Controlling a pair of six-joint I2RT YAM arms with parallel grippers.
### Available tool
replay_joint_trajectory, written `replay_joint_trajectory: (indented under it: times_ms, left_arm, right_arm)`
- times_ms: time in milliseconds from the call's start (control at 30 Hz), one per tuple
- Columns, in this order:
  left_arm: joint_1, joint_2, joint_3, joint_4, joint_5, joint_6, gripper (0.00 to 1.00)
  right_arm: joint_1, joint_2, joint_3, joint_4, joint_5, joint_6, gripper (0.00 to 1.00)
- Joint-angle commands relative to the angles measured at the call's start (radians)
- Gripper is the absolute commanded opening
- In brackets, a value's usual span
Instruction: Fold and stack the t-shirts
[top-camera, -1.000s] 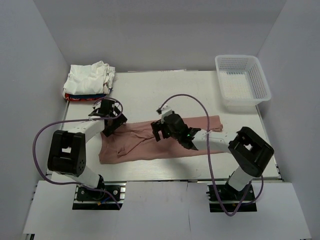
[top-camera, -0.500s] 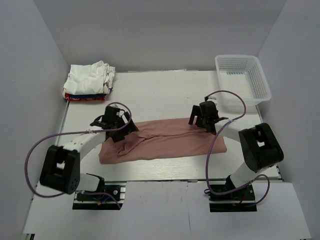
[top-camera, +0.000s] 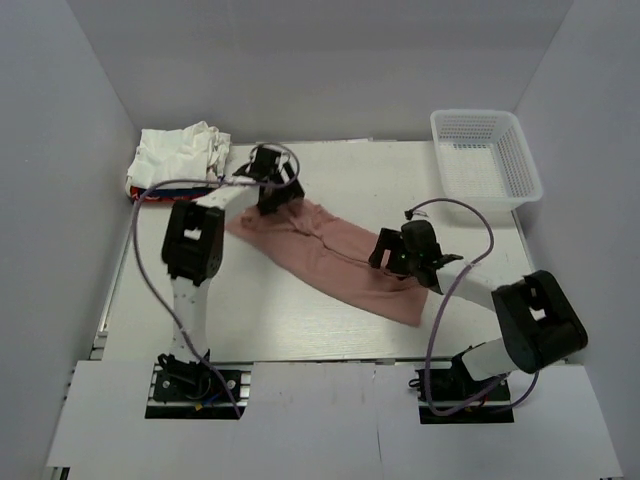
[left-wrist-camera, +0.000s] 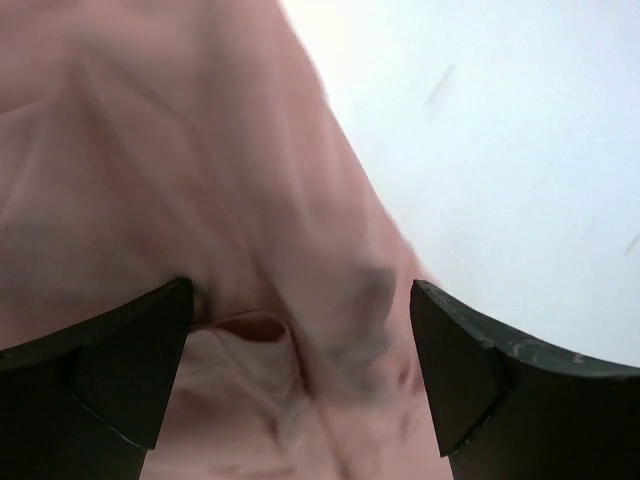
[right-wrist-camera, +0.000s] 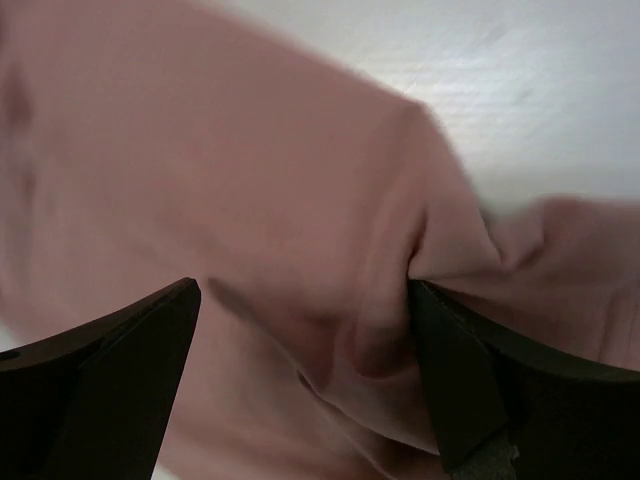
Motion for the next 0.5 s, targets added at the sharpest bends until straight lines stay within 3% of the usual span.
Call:
replay_joint_trajectory:
  times_ms: [0, 33, 67, 133, 167, 200, 233, 300, 467]
  left_arm:
    - [0.008, 0.292, 0.312, -0.068, -0.016, 0.086, 1.00]
    - [0.008, 0.462, 0.443, -0.100, 0.021, 0.114, 1.00]
    - [-0.003, 0.549, 0.717, -0.130, 0.073, 0.129, 1.00]
    - [-0.013, 0.687, 0.920, -0.143, 0.222, 0.119, 1.00]
    - [-0.023, 0.733, 0.941, -0.082, 0.312, 0.119, 1.00]
    - [-0.023, 0.720, 0.892, 0.084, 0.337, 0.094, 1.00]
    - [-0.023, 0.694, 0.758, 0.172, 0.348, 0.056, 1.00]
    - [-0.047, 0.622, 0.659, 0.327, 0.336, 0.056, 1.00]
    - [-0.059, 0.681, 0.821, 0.241, 0.246, 0.083, 1.00]
  right_arm:
    - [0.084, -0.072, -0.101, -0.189, -0.210, 0.014, 0.90]
    - [0.153, -0.084, -0.109, -0.217, -0.241, -0.029, 0.90]
    - [0.181, -0.083, -0.112, -0.260, -0.262, -0.046, 0.90]
    - [0.302, -0.069, -0.106, -0.314, -0.286, -0.078, 0.90]
    - [0.328, -0.050, -0.101, -0.318, -0.295, -0.082, 0.90]
    - [0.379, -0.038, -0.101, -0.315, -0.313, -0.089, 0.90]
    - [0.416, -0.032, -0.094, -0.294, -0.362, -0.103, 0.90]
    - [0.460, 0.005, -0.063, -0.291, -0.382, -0.137, 0.90]
    - [0.526, 0.048, 0.032, -0.306, -0.349, -0.198, 0.90]
